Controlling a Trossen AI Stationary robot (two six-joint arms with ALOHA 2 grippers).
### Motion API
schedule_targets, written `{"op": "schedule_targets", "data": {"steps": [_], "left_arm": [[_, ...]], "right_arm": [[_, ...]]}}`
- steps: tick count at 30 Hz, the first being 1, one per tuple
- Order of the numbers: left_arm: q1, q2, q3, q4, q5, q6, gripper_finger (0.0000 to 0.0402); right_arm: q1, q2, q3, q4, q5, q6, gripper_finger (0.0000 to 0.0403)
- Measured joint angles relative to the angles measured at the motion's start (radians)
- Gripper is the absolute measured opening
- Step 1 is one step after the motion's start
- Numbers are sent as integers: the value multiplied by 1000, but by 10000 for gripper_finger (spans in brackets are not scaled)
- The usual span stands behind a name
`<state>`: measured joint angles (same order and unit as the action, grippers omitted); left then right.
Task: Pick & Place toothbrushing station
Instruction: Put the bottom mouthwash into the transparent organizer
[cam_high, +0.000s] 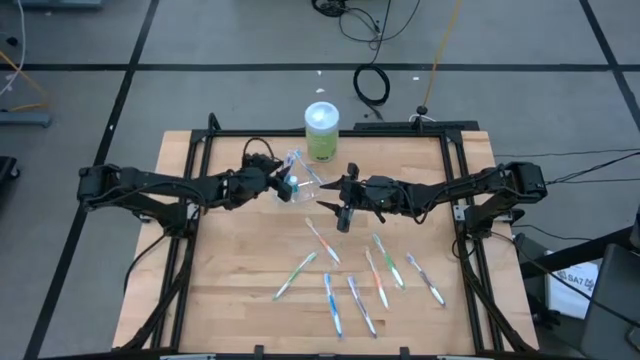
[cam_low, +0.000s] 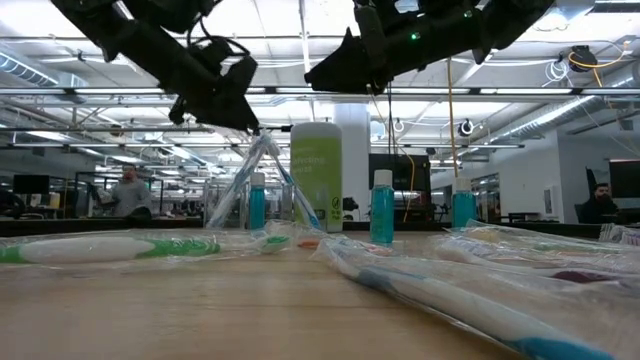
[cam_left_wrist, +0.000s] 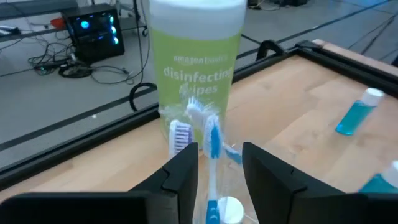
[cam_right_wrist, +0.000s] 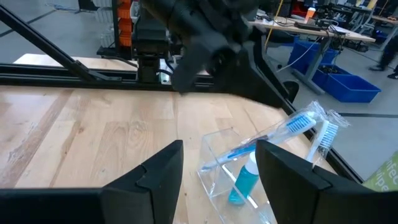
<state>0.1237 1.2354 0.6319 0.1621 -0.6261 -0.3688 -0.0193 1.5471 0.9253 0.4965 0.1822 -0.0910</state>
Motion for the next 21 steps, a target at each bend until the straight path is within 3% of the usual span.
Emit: {"op": "schedule_targets", "data": {"steps": [12, 21], "left_arm": [[-45, -243, 0, -58, 5, 132, 132], [-46, -262, 0, -91, -3, 192, 132]], "right_arm": [[0, 0, 0, 0, 0, 0, 196], [0, 0, 0, 0, 0, 0, 196]]}}
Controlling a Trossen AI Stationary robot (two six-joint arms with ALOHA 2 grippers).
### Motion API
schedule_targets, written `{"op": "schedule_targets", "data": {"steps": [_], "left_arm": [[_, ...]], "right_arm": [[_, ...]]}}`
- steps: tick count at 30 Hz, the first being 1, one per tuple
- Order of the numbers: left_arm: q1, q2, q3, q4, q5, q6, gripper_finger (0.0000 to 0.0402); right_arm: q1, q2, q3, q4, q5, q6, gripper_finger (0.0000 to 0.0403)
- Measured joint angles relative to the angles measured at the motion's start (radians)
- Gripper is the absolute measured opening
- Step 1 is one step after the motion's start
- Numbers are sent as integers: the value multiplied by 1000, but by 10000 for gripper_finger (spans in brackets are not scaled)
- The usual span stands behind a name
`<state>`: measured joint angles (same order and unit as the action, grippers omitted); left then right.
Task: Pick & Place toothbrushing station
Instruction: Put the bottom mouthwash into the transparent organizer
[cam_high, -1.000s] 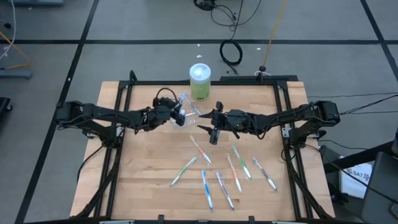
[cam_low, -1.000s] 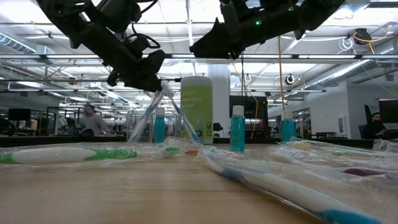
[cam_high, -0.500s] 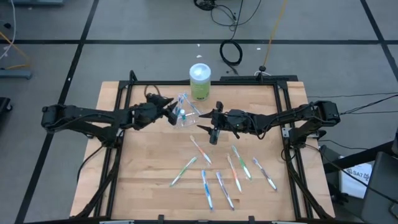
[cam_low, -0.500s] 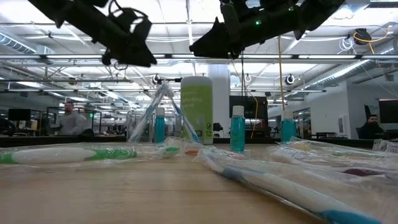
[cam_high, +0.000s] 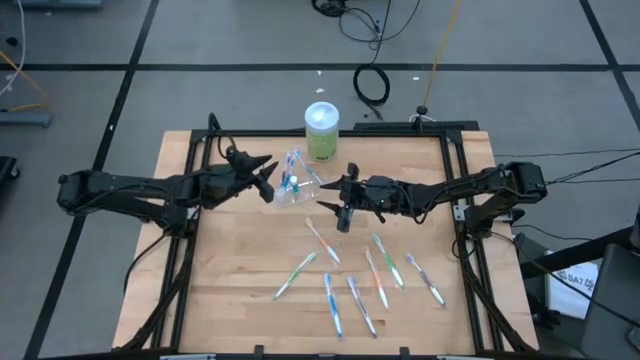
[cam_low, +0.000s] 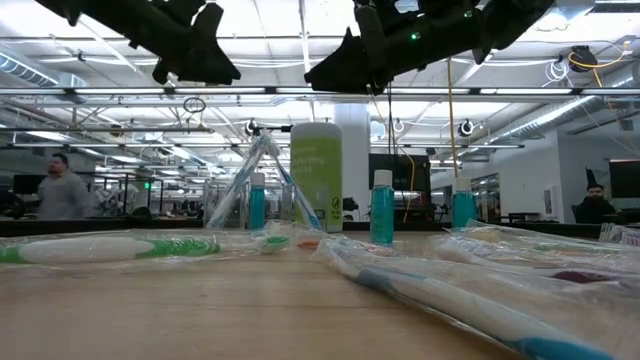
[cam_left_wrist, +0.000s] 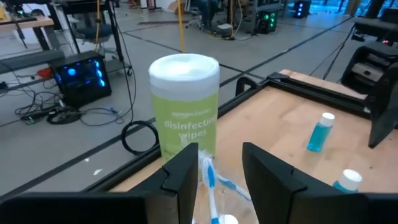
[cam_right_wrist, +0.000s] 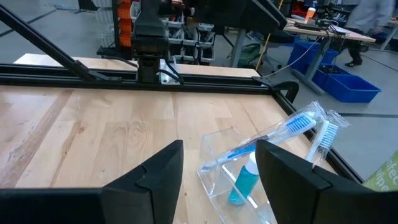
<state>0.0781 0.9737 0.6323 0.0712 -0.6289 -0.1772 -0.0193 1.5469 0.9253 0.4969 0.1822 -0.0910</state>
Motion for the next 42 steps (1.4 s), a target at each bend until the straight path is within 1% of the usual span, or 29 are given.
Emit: {"op": "schedule_targets", "data": {"steps": [5, 15, 25, 32, 42], "left_arm": [[1, 8, 0, -28, 0, 8, 132], [-14, 8, 0, -46, 1, -69, 132], [-28, 8, 0, -46, 4, -99, 132], [-29, 8, 0, -46, 79, -121, 131], [-43, 8, 0, -46, 89, -115, 132]], "right_arm": [[0, 0, 0, 0, 0, 0, 196], [0, 0, 0, 0, 0, 0, 196], [0, 0, 0, 0, 0, 0, 196], [0, 0, 0, 0, 0, 0, 196], [0, 0, 0, 0, 0, 0, 196]]}}
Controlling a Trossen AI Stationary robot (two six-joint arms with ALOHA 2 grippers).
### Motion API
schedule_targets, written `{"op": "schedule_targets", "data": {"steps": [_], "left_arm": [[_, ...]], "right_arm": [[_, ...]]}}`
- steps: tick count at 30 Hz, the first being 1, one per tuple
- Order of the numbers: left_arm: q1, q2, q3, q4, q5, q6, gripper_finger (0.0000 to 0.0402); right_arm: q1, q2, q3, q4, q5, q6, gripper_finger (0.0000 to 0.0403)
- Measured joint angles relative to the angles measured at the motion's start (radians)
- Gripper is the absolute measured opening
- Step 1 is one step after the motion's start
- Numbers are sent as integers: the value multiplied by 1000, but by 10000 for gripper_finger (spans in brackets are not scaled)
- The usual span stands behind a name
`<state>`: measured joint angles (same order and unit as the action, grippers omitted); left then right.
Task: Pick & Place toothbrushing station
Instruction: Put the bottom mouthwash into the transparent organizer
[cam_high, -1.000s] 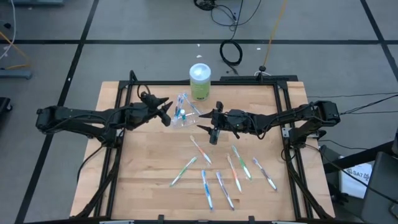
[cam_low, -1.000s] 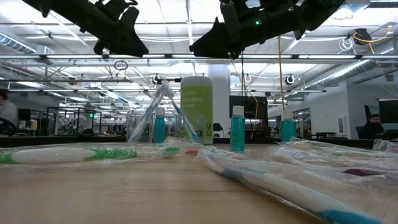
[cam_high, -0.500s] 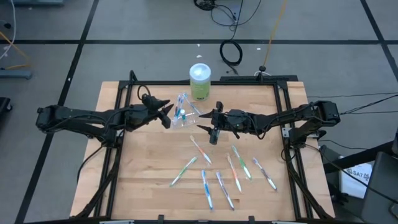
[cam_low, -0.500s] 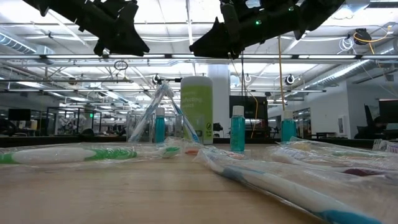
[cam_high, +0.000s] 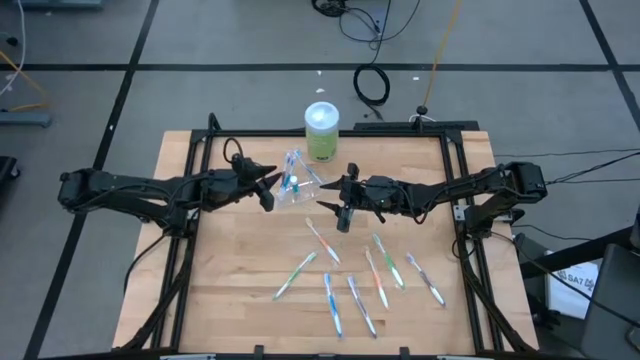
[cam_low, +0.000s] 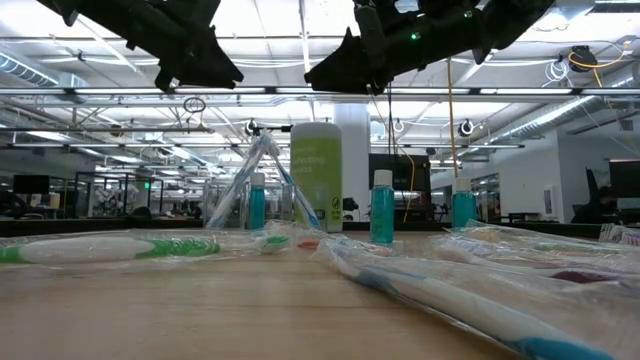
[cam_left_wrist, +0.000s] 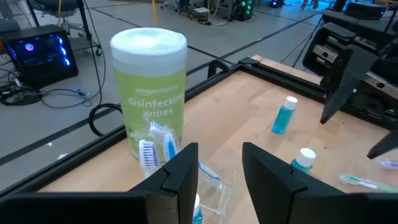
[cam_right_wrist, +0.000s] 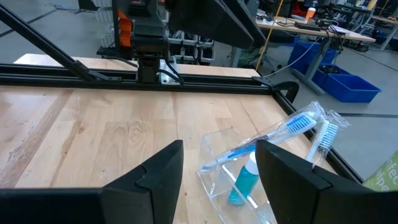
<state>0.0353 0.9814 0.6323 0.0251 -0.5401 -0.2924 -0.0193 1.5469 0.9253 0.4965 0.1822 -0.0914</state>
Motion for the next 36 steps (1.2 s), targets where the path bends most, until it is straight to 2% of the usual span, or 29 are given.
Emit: {"op": "schedule_targets", "data": {"steps": [12, 29, 31, 36], "left_arm": [[-5, 0, 0, -23, -1, 1, 132], [-4, 0, 0, 118, 3, 62, 131], [-4, 0, 0, 100, 65, 50, 131], [-5, 0, 0, 79, 344, 18, 131]], "right_arm": [[0, 0, 0, 0, 0, 0, 196], [0, 0, 0, 0, 0, 0, 196], [0, 0, 0, 0, 0, 0, 196], [0, 0, 0, 0, 0, 0, 196]]}}
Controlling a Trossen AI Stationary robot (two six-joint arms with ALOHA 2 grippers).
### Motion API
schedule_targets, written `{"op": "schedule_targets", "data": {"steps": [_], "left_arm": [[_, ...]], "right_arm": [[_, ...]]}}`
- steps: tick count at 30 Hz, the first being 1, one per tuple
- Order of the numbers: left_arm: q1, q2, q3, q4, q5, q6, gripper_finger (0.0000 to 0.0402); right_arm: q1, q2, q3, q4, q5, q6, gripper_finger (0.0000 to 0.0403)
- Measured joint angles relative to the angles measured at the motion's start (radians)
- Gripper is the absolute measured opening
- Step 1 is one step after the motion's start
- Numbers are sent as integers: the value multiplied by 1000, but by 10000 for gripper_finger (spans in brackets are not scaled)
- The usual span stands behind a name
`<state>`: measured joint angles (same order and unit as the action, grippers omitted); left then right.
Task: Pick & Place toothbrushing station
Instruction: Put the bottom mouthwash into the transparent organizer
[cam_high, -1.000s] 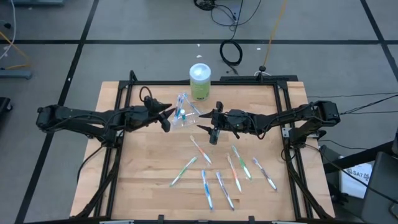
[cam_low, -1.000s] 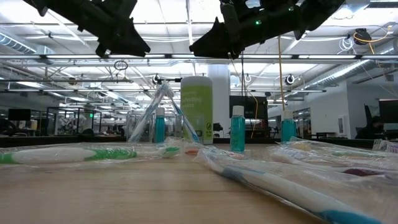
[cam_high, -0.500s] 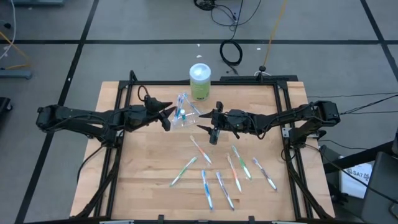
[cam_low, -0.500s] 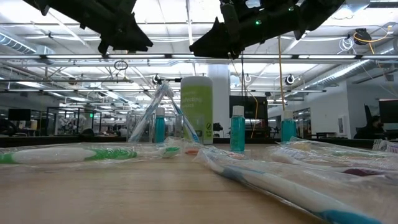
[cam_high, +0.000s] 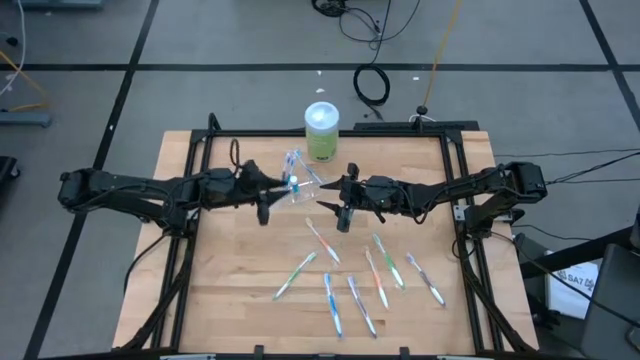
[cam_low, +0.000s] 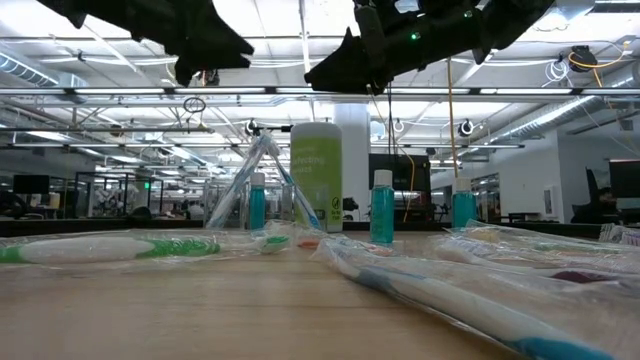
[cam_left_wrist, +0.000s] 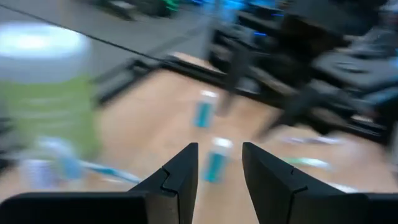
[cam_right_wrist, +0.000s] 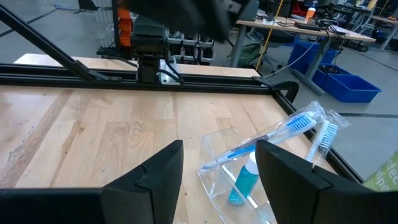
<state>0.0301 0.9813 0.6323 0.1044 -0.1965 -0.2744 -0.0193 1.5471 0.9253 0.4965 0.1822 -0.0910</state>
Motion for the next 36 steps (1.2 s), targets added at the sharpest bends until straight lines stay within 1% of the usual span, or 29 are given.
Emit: {"op": "schedule_targets", "data": {"steps": [2, 3, 5, 6, 9, 11, 20, 23, 25, 28, 31, 32, 34, 36], "left_arm": [[-9, 0, 0, -41, 97, -53, 131], [-19, 0, 0, -72, 129, -62, 131], [-48, 0, 0, -124, 146, -64, 131], [-63, 0, 0, -146, 129, -63, 131], [-97, 0, 0, -186, 17, -77, 131], [-108, 0, 0, -191, -18, -97, 131], [-171, 0, 0, -185, -22, -102, 131], [-193, 22, 0, -186, -23, -103, 131], [-209, 28, 0, -200, -23, -103, 131], [-227, 26, 0, -186, -22, -104, 131], [-235, 27, 0, -192, -23, -104, 131], [-235, 27, 0, -190, -23, -104, 131], [-235, 26, 0, -190, -31, -104, 131], [-235, 26, 0, -192, -41, -103, 131]], "right_arm": [[0, 0, 0, 0, 0, 0, 196], [0, 0, 0, 0, 0, 0, 196], [0, 0, 0, 0, 0, 0, 196], [0, 0, 0, 0, 0, 0, 196], [0, 0, 0, 0, 0, 0, 196], [0, 0, 0, 0, 0, 0, 196], [0, 0, 0, 0, 0, 0, 196], [2, 0, 0, 7, -1, 7, 196], [8, 0, 0, 8, -7, 88, 196], [20, 0, 0, 8, -61, 210, 196], [36, -1, 0, -19, -154, 226, 196], [42, -1, 0, -38, -162, 222, 196], [51, -1, 0, -106, -140, 220, 196], [52, -3, 0, -205, -73, 224, 196]]}}
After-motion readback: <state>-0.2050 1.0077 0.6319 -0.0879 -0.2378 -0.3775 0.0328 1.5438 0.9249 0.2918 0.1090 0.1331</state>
